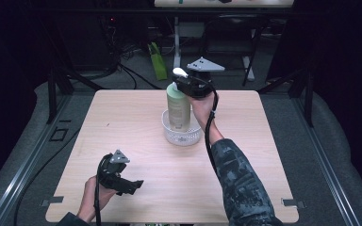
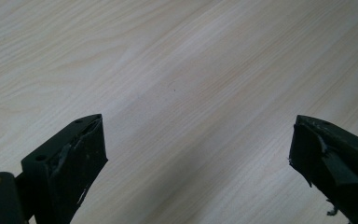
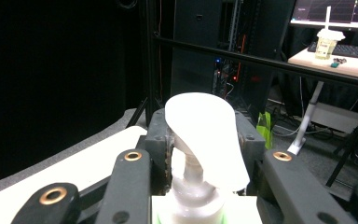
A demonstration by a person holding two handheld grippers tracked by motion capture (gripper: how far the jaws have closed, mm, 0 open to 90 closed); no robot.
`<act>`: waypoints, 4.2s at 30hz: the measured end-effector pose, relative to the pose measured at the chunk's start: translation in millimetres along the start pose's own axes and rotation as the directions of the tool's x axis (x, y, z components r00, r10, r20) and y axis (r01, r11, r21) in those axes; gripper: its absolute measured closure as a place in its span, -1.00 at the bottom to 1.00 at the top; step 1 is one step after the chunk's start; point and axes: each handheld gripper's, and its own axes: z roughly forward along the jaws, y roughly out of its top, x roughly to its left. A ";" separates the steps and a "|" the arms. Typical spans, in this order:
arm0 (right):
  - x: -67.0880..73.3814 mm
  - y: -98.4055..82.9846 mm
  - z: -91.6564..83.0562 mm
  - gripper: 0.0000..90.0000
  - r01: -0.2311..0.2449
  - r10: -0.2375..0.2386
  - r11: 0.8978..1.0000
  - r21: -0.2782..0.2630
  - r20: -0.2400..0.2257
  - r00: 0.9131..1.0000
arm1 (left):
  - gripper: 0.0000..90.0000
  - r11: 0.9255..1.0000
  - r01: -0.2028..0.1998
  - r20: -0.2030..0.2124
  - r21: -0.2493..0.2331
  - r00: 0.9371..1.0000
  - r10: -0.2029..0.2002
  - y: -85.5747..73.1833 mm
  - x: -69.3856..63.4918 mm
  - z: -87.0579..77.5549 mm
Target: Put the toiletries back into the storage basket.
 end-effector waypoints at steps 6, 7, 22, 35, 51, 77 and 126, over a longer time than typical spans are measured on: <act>-0.9 -9.0 1.4 0.46 -0.005 0.005 1.000 0.012 0.000 1.000 | -0.93 1.000 0.001 0.001 -0.004 1.000 -0.001 -0.2 0.5 -0.3; -0.9 -9.0 1.4 0.46 -0.005 0.005 1.000 0.012 0.000 1.000 | -0.93 1.000 0.002 0.000 -0.004 1.000 -0.002 -0.2 0.5 -0.3; -2.8 -25.4 3.1 0.46 -0.012 0.012 0.999 0.033 0.011 1.000 | -0.93 1.000 0.000 0.000 -0.002 1.000 0.000 -0.2 0.6 -0.3; -6.4 -39.8 2.6 0.46 -0.025 0.024 0.999 0.048 0.023 0.999 | -0.93 1.000 0.001 -0.001 -0.001 1.000 -0.001 -0.2 0.9 -0.1; -6.9 -52.5 0.9 0.46 -0.029 0.028 0.998 0.061 0.022 0.999 | -0.93 1.000 0.001 -0.002 -0.001 1.000 -0.001 -0.1 0.8 -0.1; -1.4 -59.2 -5.4 0.46 -0.007 0.008 0.999 0.040 -0.009 1.000 | -0.93 1.000 0.000 -0.006 -0.003 1.000 0.000 0.4 -0.7 0.2; -3.2 -40.8 -57.1 -0.69 -0.064 0.072 0.959 0.275 -0.018 0.997 | -0.93 1.000 -0.011 0.002 0.007 1.000 0.011 1.7 -3.0 2.2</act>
